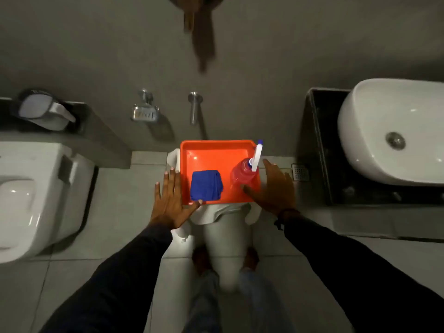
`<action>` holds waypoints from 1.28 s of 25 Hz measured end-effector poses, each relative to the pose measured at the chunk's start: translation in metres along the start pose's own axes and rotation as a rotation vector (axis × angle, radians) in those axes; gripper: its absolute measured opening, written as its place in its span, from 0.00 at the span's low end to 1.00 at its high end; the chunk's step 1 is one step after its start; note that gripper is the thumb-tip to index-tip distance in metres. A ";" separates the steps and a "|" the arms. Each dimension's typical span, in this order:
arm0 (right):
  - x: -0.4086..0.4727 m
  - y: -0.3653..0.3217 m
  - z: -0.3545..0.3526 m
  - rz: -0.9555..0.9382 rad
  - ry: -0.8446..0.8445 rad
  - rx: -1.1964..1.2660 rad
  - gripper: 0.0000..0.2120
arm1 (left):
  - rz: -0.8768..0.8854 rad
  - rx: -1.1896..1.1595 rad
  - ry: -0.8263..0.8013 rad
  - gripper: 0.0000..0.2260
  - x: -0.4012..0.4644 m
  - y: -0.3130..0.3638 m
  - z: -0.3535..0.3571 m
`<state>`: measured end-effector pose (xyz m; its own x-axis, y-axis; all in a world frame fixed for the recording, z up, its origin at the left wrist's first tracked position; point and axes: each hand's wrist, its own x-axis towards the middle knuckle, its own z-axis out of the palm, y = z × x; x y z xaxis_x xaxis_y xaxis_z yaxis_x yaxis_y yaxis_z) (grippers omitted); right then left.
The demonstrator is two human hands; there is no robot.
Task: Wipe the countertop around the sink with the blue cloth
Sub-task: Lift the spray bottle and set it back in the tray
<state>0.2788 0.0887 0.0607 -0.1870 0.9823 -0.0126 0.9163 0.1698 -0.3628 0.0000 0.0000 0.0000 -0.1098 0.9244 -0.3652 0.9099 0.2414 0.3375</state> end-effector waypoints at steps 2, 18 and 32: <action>0.023 -0.002 0.026 0.183 0.027 0.289 0.29 | -0.021 0.005 -0.036 0.57 0.015 -0.004 0.022; 0.145 -0.027 0.076 0.169 -0.325 0.990 0.20 | -0.078 0.018 0.077 0.61 0.044 -0.011 0.066; 0.034 -0.004 0.109 0.213 -0.557 0.161 0.21 | -0.041 0.097 0.034 0.60 0.048 -0.016 0.072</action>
<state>0.2305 0.1130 -0.0396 -0.2023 0.7969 -0.5692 0.8971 -0.0823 -0.4341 0.0091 0.0196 -0.0851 -0.1600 0.9241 -0.3470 0.9387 0.2512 0.2362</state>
